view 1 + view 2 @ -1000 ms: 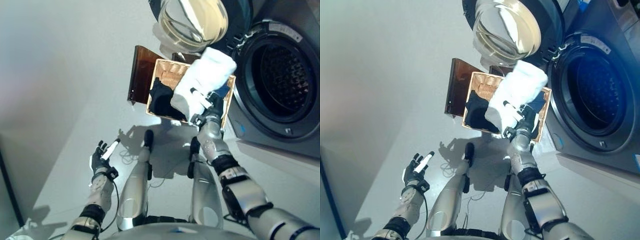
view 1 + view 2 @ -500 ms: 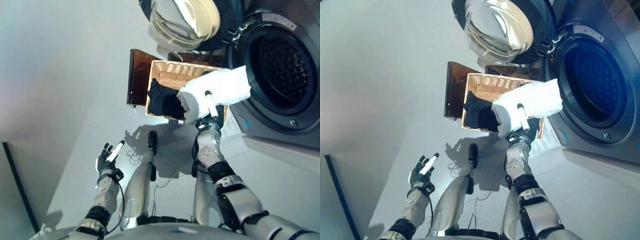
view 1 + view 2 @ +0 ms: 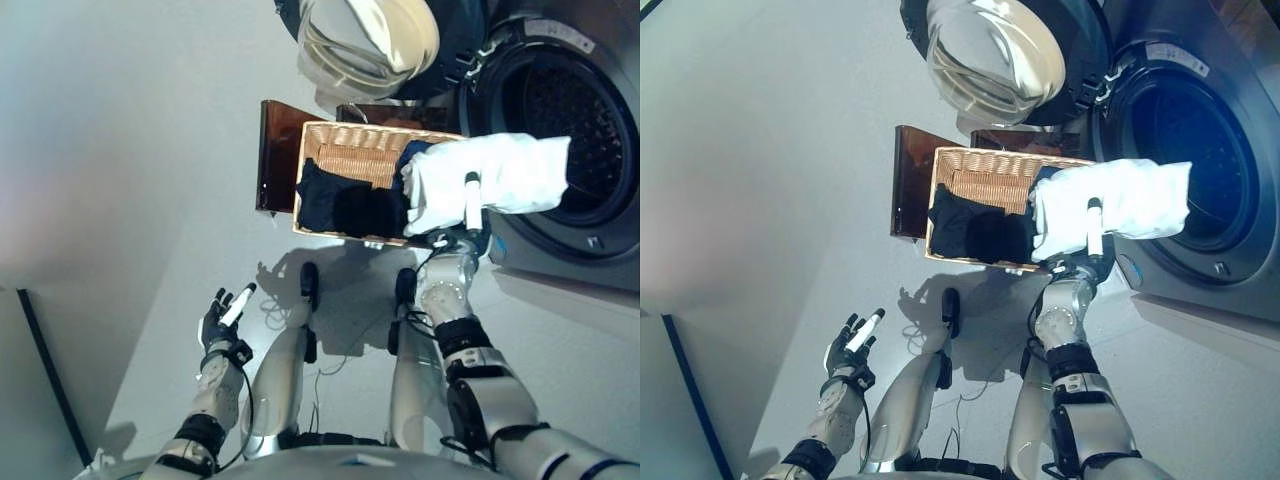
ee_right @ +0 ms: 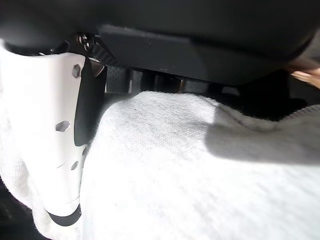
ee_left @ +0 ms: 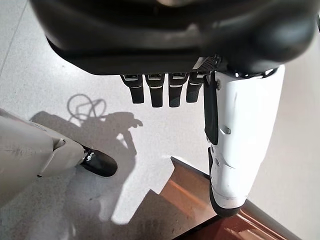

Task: Pick up the clothes and place them into the washing machine

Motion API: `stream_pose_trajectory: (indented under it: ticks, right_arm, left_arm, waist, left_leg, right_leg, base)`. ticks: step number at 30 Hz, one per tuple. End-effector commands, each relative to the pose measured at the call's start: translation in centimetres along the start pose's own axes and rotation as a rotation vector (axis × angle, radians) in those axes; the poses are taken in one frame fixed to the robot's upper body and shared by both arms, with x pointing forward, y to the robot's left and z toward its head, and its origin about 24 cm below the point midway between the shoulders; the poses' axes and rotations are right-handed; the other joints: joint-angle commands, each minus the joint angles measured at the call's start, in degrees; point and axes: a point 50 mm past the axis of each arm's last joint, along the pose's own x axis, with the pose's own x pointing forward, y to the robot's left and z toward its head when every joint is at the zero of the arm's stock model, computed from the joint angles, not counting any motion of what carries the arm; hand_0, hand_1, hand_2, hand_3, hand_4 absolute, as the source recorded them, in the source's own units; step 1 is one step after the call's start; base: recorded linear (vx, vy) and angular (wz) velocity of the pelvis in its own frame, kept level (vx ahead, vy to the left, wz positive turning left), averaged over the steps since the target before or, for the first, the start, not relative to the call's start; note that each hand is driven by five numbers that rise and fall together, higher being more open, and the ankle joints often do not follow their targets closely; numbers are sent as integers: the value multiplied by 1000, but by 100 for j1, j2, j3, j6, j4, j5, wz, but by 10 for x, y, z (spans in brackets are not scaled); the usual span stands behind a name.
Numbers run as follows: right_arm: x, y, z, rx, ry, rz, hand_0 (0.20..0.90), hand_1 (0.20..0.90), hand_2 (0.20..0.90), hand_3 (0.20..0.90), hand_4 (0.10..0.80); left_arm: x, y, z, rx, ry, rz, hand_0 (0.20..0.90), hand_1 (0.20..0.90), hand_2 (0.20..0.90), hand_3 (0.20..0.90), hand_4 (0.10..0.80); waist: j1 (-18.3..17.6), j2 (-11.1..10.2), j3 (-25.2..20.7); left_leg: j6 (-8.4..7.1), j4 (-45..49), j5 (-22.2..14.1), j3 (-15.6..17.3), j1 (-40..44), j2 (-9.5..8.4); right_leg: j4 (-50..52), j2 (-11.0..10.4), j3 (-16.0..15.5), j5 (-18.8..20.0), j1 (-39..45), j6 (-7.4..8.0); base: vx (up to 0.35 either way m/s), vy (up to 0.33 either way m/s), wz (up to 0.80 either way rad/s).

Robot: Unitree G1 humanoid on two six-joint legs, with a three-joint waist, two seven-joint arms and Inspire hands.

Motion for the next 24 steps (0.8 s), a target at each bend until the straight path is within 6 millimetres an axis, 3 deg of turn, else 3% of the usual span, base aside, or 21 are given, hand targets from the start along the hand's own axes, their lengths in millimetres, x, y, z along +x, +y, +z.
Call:
stream_pose_trajectory:
  ticks: [1,11,24]
  right_arm:
    - [-2,54,45,135,-202,214,200,200,200,200,300]
    - [13,94,95,173,-323,253,200,200,200,200,300]
    - [15,131,125,198,-366,323,200,200,200,200,300]
  left_arm:
    - [-3,24,4,8,-30,51,900,900,900,900,800]
    - [-5,21,1,17,-20,9,900,900,900,900,800]
    - [-6,11,4,-5,-28,-40,900,900,900,900,800]
  waist:
    - [-51,13,-266]
    - [-39,118,-314]
    - [-39,93,-305]
  left_leg:
    - [-394,482,-428,68,-185,56]
    - [-396,390,-426,151,-137,43]
    - [-405,406,-437,159,-157,61]
  right_leg:
    - [-392,-436,47,-78,335,343]
    - [-359,-419,131,-106,259,346]
    - [-192,-364,184,-198,147,315]
  base:
    - [21,-10,-7]
    - [7,-3,-3]
    - [13,-9,-2]
